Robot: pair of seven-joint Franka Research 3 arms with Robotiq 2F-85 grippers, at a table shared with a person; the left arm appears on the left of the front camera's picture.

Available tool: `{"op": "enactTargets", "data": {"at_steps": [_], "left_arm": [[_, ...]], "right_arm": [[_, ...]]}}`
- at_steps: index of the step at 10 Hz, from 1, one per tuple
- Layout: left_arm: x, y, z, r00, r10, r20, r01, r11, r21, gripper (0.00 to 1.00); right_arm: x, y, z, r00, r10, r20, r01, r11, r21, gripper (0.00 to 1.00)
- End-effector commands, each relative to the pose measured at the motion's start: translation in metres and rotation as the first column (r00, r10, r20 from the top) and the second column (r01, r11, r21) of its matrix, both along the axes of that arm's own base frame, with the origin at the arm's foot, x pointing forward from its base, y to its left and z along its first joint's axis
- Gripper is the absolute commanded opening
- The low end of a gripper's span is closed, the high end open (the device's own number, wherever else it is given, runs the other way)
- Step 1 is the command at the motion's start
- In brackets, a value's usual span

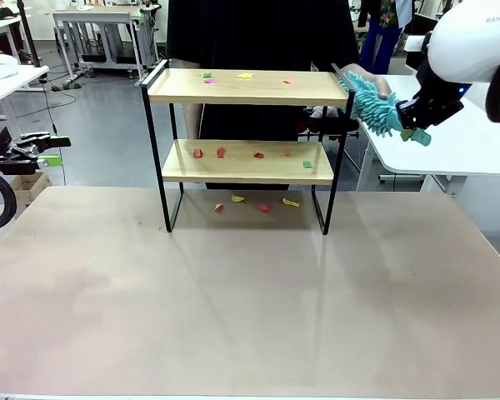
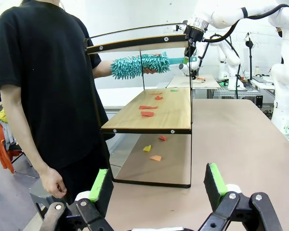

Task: Clean the shelf.
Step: Pick up the Duster handed by the human.

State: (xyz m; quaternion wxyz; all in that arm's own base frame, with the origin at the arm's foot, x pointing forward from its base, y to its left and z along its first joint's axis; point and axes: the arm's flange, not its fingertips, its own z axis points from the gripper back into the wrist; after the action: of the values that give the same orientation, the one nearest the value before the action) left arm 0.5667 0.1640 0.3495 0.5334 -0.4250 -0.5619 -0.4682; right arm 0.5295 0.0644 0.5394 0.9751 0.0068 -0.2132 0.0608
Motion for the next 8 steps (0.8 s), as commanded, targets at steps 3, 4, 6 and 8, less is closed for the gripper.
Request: {"op": "enactTargets", "data": {"at_steps": [3, 4, 6, 8], "left_arm": [[-0.0003, -0.0003, 0.0012, 1.0, -0.003, 0.005, 0.003, 1.0, 0.009, 1.0], [-0.0003, -0.0003, 0.0012, 1.0, -0.003, 0.005, 0.003, 1.0, 0.009, 1.0], [-0.0003, -0.0003, 0.0012, 1.0, -0.003, 0.005, 0.003, 1.0, 0.009, 1.0], [-0.0003, -0.0003, 0.0012, 1.0, -0.003, 0.005, 0.003, 1.0, 0.009, 1.0]], "right_arm": [[0.0004, -0.0021, 0.0005, 1.0, -0.016, 0.001, 0.016, 1.0, 0.004, 0.0], [0.0004, -0.0021, 0.0005, 1.0, -0.016, 0.001, 0.016, 1.0, 0.004, 0.0], [0.0004, -0.0021, 0.0005, 1.0, -0.016, 0.001, 0.016, 1.0, 0.004, 0.0], [0.0004, -0.0021, 0.0005, 1.0, -0.016, 0.001, 0.016, 1.0, 0.004, 0.0]]}}
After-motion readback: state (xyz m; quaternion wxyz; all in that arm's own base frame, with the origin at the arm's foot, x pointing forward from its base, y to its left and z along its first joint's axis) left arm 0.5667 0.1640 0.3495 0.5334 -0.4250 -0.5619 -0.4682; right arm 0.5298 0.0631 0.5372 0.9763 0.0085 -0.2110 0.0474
